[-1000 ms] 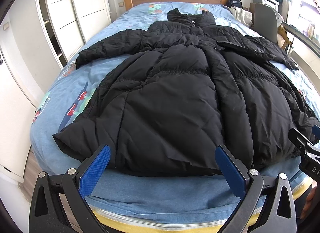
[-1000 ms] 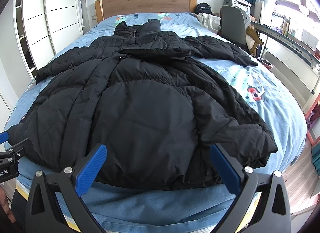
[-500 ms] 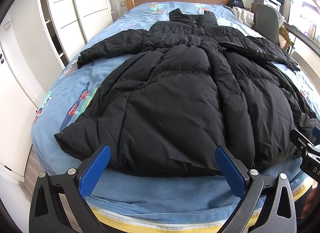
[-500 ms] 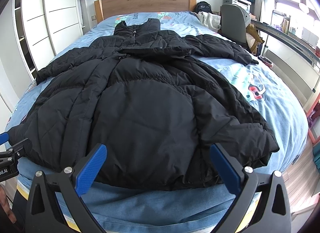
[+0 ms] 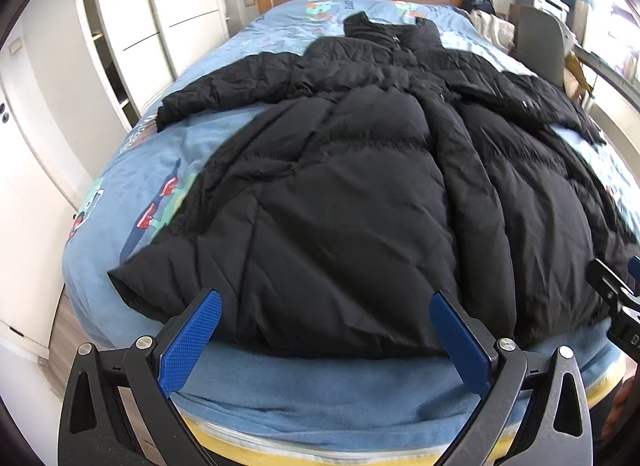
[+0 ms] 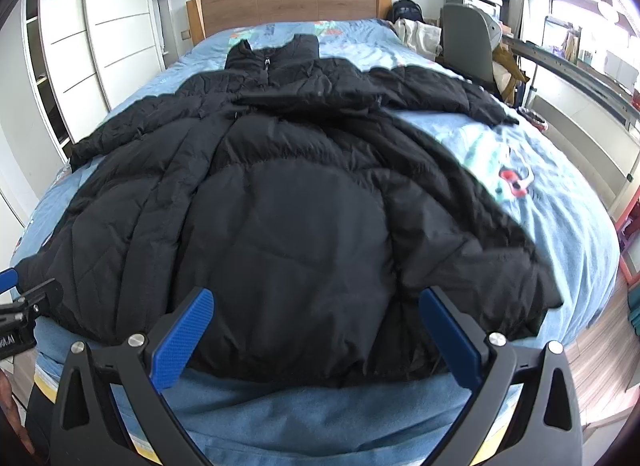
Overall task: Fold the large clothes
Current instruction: 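Grasp the jacket sleeve with the right gripper and lift it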
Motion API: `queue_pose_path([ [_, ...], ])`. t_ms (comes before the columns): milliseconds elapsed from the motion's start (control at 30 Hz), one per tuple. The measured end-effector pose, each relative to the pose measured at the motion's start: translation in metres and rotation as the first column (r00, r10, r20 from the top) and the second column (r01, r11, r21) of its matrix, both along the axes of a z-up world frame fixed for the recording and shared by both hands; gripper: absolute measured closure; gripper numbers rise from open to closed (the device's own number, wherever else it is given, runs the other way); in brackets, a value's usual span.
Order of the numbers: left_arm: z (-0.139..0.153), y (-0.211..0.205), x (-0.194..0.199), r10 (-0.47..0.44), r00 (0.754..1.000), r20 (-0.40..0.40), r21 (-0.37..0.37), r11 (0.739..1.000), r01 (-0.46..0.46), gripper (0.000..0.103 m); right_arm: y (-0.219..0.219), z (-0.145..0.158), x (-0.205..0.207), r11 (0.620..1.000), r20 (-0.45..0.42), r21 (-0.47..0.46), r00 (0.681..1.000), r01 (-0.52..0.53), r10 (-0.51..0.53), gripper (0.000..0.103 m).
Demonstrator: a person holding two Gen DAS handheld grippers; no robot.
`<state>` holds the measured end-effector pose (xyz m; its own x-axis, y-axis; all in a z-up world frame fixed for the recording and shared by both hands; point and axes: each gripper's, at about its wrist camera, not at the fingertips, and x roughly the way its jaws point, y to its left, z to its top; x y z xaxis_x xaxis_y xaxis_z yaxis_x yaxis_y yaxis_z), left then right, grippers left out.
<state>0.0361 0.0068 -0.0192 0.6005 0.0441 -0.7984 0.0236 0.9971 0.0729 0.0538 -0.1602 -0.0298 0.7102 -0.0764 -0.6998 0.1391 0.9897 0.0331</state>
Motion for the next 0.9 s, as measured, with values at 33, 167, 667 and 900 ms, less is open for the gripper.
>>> queue_pose_path([
  [33,0.004,0.002,0.003,0.006,1.0,0.007,-0.002,1.0,-0.006,0.001,-0.003,0.007,0.004,1.0,0.016,0.0,1.0,-0.003,0.003,0.0],
  [167,0.033,0.011,0.03,0.026,0.997,0.074,0.045,0.999,-0.029,0.001,-0.025,0.042,0.027,0.999,0.086,0.029,0.996,0.015,-0.017,0.0],
  [667,0.089,0.055,0.176,0.18,0.973,0.143,0.098,0.976,-0.195,0.001,-0.23,0.061,0.219,0.904,0.01,0.282,0.942,0.32,-0.336,0.0],
  [900,0.054,0.082,0.22,0.328,0.943,0.06,0.098,0.938,-0.333,0.001,-0.335,-0.011,0.268,0.753,-0.104,0.424,0.853,0.503,-0.511,0.0],
])
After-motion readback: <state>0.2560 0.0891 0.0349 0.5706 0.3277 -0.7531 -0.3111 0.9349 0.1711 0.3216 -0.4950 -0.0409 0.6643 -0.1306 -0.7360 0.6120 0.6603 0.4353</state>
